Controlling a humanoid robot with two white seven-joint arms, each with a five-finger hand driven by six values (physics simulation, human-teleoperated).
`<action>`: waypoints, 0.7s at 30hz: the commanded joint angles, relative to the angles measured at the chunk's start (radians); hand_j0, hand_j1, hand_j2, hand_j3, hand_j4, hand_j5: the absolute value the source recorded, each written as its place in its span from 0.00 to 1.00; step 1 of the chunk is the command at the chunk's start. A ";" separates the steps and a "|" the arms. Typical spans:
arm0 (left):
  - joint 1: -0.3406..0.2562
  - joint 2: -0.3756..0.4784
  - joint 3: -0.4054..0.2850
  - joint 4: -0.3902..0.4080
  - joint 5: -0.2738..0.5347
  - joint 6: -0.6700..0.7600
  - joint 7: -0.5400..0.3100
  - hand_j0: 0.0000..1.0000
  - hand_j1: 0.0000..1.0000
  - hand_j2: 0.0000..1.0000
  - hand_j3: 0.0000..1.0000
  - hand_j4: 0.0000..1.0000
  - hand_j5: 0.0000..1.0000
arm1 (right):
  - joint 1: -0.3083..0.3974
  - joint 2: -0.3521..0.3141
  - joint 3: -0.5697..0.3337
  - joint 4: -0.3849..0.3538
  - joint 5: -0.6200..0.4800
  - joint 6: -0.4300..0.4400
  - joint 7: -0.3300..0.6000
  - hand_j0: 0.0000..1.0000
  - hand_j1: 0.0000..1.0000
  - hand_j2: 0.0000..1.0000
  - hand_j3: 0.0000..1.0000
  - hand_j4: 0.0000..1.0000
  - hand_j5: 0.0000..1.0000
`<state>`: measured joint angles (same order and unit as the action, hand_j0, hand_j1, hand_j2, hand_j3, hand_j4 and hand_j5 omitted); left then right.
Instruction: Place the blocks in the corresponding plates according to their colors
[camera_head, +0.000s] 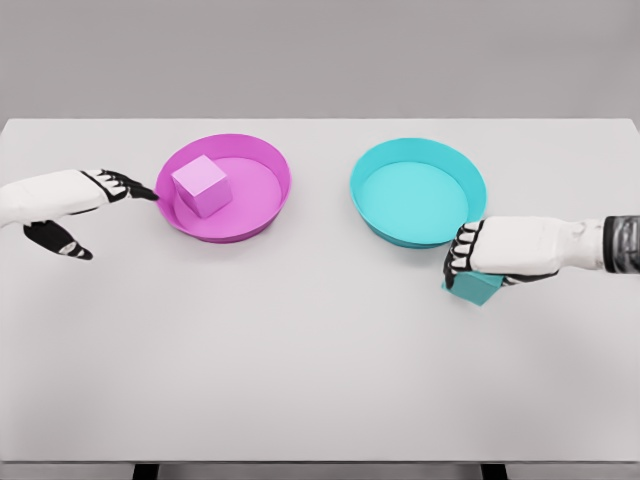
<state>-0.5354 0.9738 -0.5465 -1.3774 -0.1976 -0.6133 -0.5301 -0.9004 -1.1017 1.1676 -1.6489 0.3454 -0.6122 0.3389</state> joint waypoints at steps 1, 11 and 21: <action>0.000 -0.003 0.003 0.012 0.009 0.002 -0.001 1.00 1.00 1.00 1.00 1.00 1.00 | 0.000 -0.012 -0.006 -0.008 -0.016 0.001 -0.001 0.56 0.56 0.56 0.56 0.56 0.56; 0.006 -0.003 0.000 0.023 0.009 0.002 -0.002 1.00 1.00 1.00 1.00 1.00 1.00 | -0.023 -0.053 -0.049 -0.029 -0.060 0.001 -0.001 0.55 0.55 0.55 0.55 0.55 0.55; 0.006 -0.006 -0.001 0.023 0.007 0.002 -0.001 1.00 1.00 1.00 1.00 1.00 1.00 | -0.092 0.025 -0.048 0.027 -0.080 0.001 0.008 0.55 0.55 0.55 0.55 0.55 0.55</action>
<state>-0.5292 0.9677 -0.5480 -1.3544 -0.1965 -0.6133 -0.5322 -0.9940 -1.0963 1.1210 -1.6406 0.2732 -0.6125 0.3431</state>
